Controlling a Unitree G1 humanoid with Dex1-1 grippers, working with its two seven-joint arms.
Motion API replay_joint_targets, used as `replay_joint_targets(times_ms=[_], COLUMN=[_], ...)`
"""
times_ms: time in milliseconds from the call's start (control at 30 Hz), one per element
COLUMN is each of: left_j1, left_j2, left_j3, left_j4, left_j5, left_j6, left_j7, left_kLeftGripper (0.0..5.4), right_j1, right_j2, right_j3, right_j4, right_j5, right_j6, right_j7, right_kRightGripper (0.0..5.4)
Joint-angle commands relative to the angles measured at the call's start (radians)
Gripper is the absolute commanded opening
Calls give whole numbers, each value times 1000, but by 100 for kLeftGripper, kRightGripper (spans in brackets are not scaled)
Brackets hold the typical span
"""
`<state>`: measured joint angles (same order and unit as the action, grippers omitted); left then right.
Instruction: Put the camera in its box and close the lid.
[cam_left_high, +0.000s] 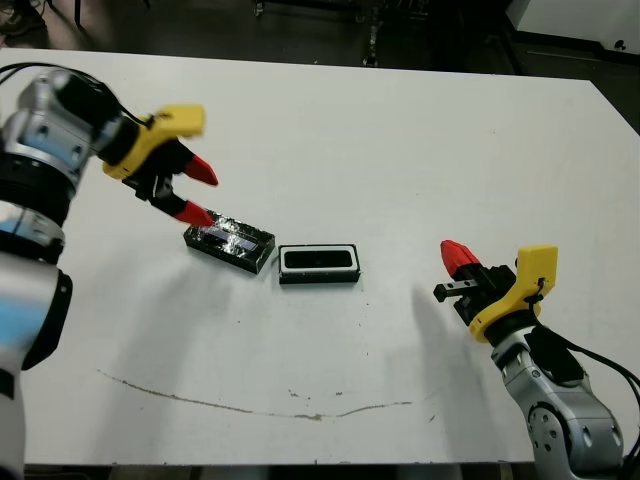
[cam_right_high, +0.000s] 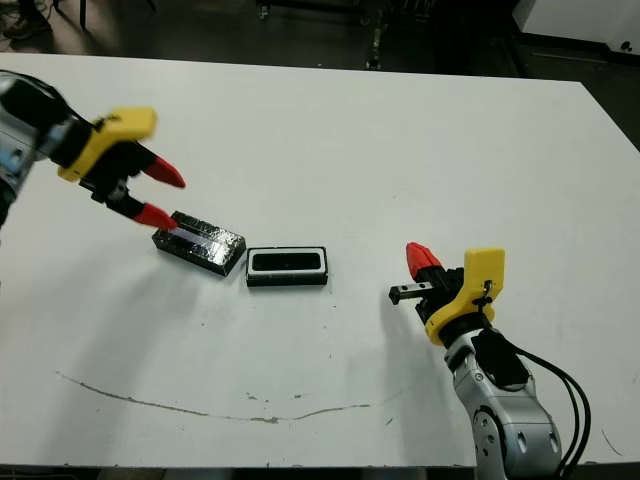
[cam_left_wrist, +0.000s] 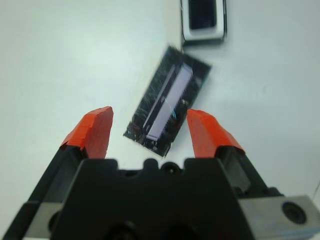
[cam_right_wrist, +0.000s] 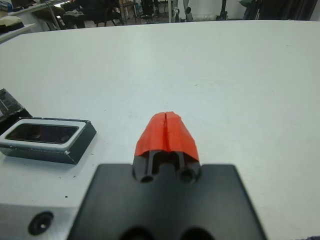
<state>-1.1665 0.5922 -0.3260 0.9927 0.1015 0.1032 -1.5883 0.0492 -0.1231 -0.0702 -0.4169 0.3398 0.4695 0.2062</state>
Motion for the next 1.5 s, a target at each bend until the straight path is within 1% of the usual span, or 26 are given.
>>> replay_joint_targets(times_ms=[33,133,267,367,467,533,600,667,767,867,900,967,1067,1167,1233,1367,1400,1433,1500], left_j1=[32,51,90,101,93,80,63,35,-31,-88,-101,-120,-134,-149,-155,-169,-169,-172,-185], left_j2=[1,1,5,5,10,17,35,43,40,28,22,10,-22,-65,-90,-145,-152,-161,-188], left_j3=[32,58,76,68,38,20,-5,-27,-77,-122,-132,-171,-220,-269,-291,-311,-313,-314,-316], left_j4=[-27,-60,-140,-162,-169,-183,-225,-241,-238,-245,-243,-251,-233,-174,-138,-37,-15,10,76], left_j5=[-12,-24,-31,-31,-8,12,44,66,119,171,182,221,252,278,298,337,343,349,364], left_j6=[34,77,110,135,114,62,-51,-159,-259,-278,-269,-288,-322,-318,-350,-381,-430,-453,-437], left_j7=[27,63,103,88,69,64,67,50,15,-14,-20,-25,-26,-26,-26,-20,-5,4,7], left_kLeftGripper=[362,362,362,362,362,362,400,420,461,508,519,538,538,538,538,538,538,538,538], right_j1=[9,10,10,11,11,11,11,11,11,11,11,11,11,13,14,14,14,14,15], right_j2=[-4,-4,-8,-8,-10,-9,-7,-8,-10,-8,-8,-9,-7,-5,-5,-8,-9,-9,-9], right_j3=[0,-2,-3,-3,-1,-3,-4,-3,1,0,0,1,4,7,8,7,7,6,6], right_j4=[10,11,11,13,14,15,15,15,6,7,9,13,10,11,17,18,18,16,16], right_j5=[-3,1,1,0,-4,-2,4,3,-3,2,2,-1,-2,0,-1,-1,-2,-1,1], right_j6=[-5,-4,-4,-6,-8,-5,2,3,12,14,11,3,11,5,-6,-2,0,4,5], right_j7=[-2,-2,-1,1,0,0,-1,-1,-9,-8,-6,-2,-8,-5,1,1,0,-2,0], right_kRightGripper=[0,0,0,0,0,0,0,0,0,0,0,0,0,0,0,0,0,0,0])
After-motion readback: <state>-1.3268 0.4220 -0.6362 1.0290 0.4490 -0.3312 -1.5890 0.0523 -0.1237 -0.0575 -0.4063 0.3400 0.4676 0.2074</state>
